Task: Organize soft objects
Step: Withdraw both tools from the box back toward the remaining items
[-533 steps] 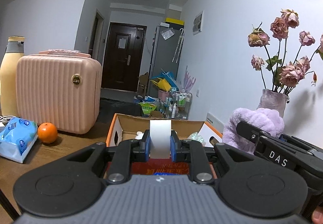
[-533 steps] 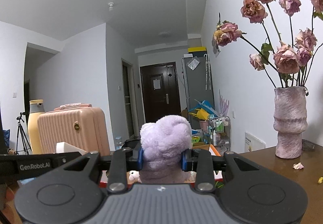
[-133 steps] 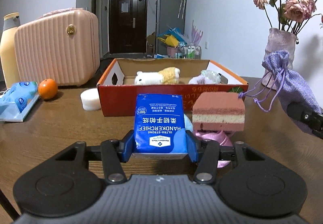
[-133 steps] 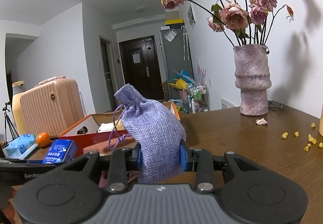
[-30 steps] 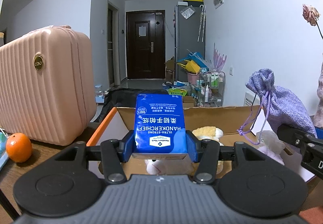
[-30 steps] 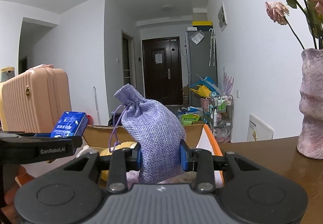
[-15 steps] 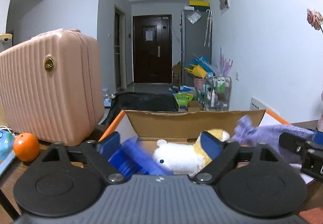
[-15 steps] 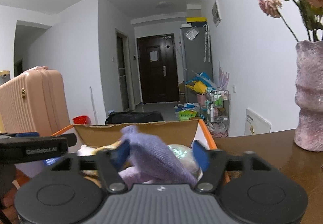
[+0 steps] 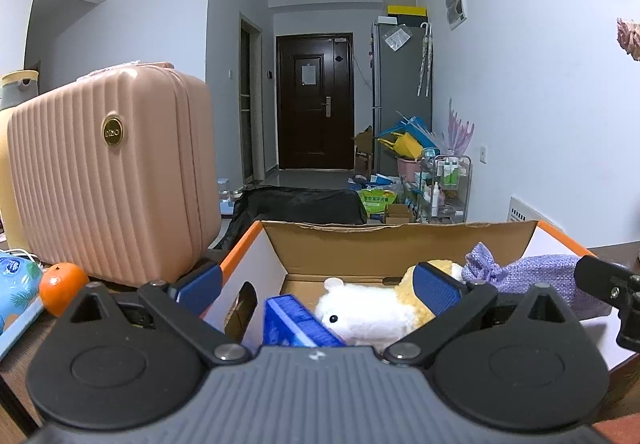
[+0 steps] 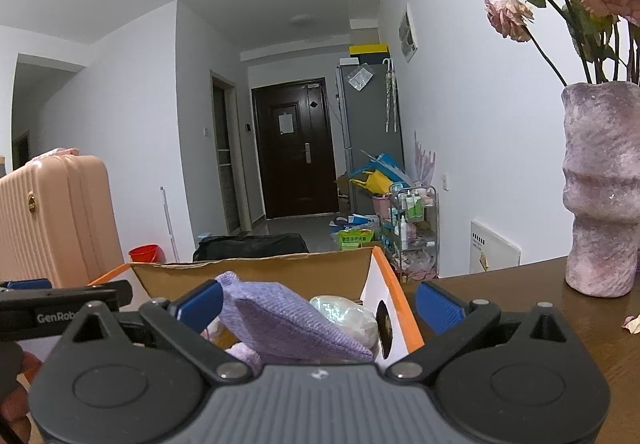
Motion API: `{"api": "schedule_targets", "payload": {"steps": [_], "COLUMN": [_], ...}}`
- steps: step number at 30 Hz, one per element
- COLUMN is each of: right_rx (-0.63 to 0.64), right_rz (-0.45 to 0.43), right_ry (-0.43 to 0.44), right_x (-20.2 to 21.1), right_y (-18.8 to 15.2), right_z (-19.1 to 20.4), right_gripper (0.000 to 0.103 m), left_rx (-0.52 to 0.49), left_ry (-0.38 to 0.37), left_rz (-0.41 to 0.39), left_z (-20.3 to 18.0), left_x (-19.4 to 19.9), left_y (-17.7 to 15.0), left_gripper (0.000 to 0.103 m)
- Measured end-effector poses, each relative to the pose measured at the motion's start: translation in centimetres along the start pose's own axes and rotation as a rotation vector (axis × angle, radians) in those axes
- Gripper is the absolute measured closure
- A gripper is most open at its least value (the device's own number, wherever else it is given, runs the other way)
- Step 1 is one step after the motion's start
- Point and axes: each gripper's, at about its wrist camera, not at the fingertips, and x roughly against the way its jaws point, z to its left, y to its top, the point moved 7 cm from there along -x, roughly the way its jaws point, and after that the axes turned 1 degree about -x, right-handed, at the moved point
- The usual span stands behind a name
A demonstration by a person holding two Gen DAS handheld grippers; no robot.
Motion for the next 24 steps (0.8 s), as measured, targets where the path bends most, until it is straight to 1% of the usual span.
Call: {"api": "schedule_targets", "payload": {"steps": [12, 16, 24], "right_rx": [0.007, 0.002, 0.003], "right_rz": [-0.007, -0.012, -0.026], "right_ry": [-0.022, -0.035, -0.055], "right_x": [0.5, 1.2, 3.1], "right_y": [0.0, -0.1, -0.3], "right_z": [-0.2, -0.5, -0.5], "right_gripper": [0.000, 0.000, 0.000], "left_rx": [-0.010, -0.018, -0.008], "left_ry": [0.001, 0.004, 0.011], "left_rz": [0.003, -0.010, -0.009], "left_z": [-0.1, 0.3, 1.2], "left_x": [0.5, 1.0, 2.2], "left_y": [-0.1, -0.2, -0.4], "left_gripper": [0.000, 0.000, 0.000]}}
